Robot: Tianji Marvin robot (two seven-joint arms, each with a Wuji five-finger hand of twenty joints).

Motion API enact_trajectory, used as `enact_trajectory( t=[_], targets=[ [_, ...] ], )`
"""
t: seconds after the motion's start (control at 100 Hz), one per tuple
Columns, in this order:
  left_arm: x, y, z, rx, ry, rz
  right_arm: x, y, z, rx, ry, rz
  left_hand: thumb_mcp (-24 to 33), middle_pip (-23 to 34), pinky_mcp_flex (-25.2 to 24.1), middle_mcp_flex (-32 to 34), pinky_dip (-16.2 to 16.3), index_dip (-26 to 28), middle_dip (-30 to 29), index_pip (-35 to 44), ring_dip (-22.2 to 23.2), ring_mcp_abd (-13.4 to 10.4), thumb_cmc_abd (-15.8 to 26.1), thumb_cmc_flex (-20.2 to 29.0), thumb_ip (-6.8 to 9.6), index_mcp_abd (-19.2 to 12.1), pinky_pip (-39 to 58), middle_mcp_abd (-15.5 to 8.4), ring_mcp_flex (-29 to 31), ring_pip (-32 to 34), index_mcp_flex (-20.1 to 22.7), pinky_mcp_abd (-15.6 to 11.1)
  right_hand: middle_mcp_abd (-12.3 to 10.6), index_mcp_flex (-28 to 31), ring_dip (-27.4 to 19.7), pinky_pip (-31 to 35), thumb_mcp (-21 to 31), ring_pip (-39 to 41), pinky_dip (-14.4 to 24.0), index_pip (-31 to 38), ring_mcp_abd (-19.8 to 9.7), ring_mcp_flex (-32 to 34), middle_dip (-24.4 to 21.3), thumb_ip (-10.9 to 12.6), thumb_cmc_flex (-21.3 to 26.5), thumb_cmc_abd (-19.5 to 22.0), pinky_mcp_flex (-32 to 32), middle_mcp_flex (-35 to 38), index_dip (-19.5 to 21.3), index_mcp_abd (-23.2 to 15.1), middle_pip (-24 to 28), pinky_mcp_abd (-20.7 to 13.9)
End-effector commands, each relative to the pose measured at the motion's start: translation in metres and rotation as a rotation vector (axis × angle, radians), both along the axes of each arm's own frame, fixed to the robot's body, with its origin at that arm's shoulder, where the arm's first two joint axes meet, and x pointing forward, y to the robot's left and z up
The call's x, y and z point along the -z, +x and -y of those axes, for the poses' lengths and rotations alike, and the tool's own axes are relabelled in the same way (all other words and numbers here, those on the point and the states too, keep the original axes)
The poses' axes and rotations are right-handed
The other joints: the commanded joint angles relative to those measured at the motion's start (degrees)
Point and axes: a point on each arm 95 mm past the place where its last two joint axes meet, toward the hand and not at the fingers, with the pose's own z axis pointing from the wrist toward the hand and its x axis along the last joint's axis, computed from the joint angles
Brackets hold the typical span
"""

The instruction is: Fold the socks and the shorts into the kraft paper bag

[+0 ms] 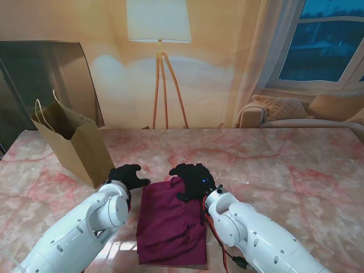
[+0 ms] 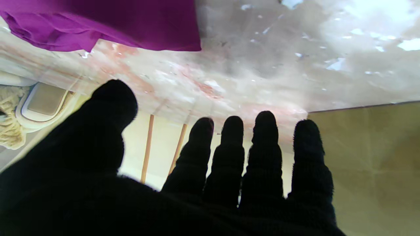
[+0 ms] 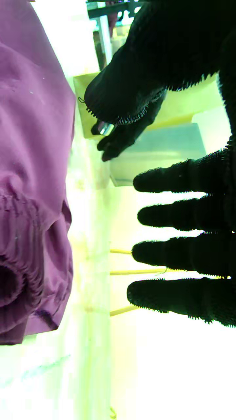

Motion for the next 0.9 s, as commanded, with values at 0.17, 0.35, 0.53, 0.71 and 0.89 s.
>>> enact_trajectory(
  t=[0.17,0.35,0.53,0.71,0.89],
  targets=[
    [0.002,0.015,0.022,0.066,0.025,-0.096,0.005,0.010,0.009,0.048,-0.075,-0.146,-2.15,-1.54,-1.11,-4.71,0.67,-2.30,-2.00,-3.87,-0.04,0.61,-3.14,-1.94,-0.47,1.18,-1.68,0.52,-0.54,-1.24,-5.19,-0.17,2.47,-6.09,-2.71,-1.70,-1.65,-1.98,3.61,-6.61,5.39,-0.78,-2.42,-2.68,-3.66,0.29,-0.21,-5.03,-0.09,4.09,-3.76,2.75],
    [0.010,0.016,0.023,0.097,0.054,-0.181,0.021,0.015,0.016,0.084,-0.109,-0.226,0.64,2.48,-1.60,1.94,1.81,-2.88,0.30,-4.98,6.58,-0.23,-4.74,-2.48,-1.39,1.75,-3.01,-1.96,2.18,4.87,-5.82,-0.08,3.41,-7.78,2.17,5.37,-1.55,3.13,11.30,-10.05,1.31,5.93,-2.51,-2.76,-3.58,0.08,3.91,-4.38,0.46,6.04,-3.99,-0.02],
    [0.019,0.014,0.019,0.113,0.069,-0.235,0.035,0.016,0.020,0.091,-0.144,-0.281,1.38,11.86,-2.59,7.18,1.71,-3.60,12.82,-5.20,14.17,-0.74,-3.63,-2.81,-1.39,2.47,-5.13,-5.53,1.90,8.98,-6.00,0.25,-0.47,-6.93,14.67,8.46,-0.77,14.11,17.05,-11.03,-2.30,10.41,1.91,-2.83,-3.01,-0.61,6.86,2.94,0.88,6.54,5.52,-1.66],
    [0.021,0.011,0.011,0.077,-0.016,-0.221,0.046,0.016,0.019,0.091,-0.142,-0.287,-4.42,13.73,-6.07,4.80,0.80,-0.62,20.57,-1.06,15.41,0.45,12.70,-3.95,4.24,-1.87,-8.26,-4.08,-2.96,8.24,-2.68,1.03,-5.52,-3.85,21.43,8.42,0.56,21.65,16.86,-8.14,-3.37,10.99,14.45,-3.00,-2.16,-1.63,7.44,7.04,0.91,4.52,19.23,-1.30],
    [0.014,0.005,0.003,0.065,-0.111,-0.216,0.053,0.017,0.018,0.099,-0.129,-0.290,-21.46,5.59,-9.99,-1.54,1.06,3.33,18.57,2.18,13.93,1.46,25.73,-4.70,9.35,-3.42,-14.11,-0.68,-9.41,3.78,4.68,1.43,-7.98,2.36,24.66,9.68,1.59,26.28,15.23,-1.47,-3.46,13.38,25.66,-2.98,-1.10,-2.70,8.82,12.45,2.56,0.73,26.11,0.03]
  ],
)
